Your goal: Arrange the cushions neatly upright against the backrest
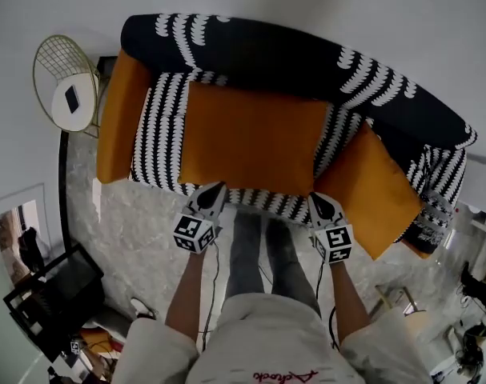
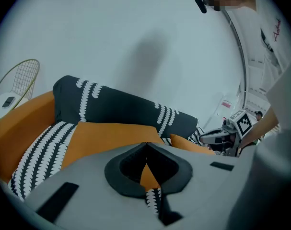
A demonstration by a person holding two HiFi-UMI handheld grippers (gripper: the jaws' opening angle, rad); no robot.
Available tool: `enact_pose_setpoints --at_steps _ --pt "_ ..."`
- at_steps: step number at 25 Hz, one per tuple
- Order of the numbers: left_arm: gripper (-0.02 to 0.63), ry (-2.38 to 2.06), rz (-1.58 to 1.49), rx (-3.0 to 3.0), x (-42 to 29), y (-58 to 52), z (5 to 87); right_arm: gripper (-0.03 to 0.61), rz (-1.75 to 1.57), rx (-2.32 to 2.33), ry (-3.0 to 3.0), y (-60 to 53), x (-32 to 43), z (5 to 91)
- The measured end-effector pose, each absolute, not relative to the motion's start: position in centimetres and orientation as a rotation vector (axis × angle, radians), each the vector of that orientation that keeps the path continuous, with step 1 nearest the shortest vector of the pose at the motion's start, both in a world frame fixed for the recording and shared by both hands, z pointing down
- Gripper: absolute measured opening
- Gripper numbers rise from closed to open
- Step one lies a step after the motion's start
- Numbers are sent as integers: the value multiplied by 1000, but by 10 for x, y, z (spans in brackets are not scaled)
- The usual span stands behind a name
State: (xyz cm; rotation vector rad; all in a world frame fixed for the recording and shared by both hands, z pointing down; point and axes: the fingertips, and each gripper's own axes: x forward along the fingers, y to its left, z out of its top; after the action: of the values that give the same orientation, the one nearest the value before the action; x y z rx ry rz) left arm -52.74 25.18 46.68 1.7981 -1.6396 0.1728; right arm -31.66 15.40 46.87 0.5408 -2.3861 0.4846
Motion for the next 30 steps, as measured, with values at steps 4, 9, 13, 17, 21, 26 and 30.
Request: enact_pose_setpoints --at_steps 4,9,13,17,21,26,30 --pt "29 -1633 186 1754 -527 261 494 29 521 528 -2352 164 -315 496" --pt "29 -1624 200 1755 -520 262 521 29 529 530 -2345 168 -315 529" --pt "31 -1623 133 1722 -517 272 540 29 563 530 -2349 178 -317 548" --pt "328 -1682 155 1663 -524 283 564 312 628 520 -2315 186 -315 574" --pt "383 -1712 302 1614 -535 300 593 379 600 539 -2249 189 -301 600" --pt "413 -1732 518 1552 -548 328 618 425 532 558 -2169 197 -291 615" --pt "425 -1703 630 1519 -527 342 636 439 489 519 -2126 202 -286 627"
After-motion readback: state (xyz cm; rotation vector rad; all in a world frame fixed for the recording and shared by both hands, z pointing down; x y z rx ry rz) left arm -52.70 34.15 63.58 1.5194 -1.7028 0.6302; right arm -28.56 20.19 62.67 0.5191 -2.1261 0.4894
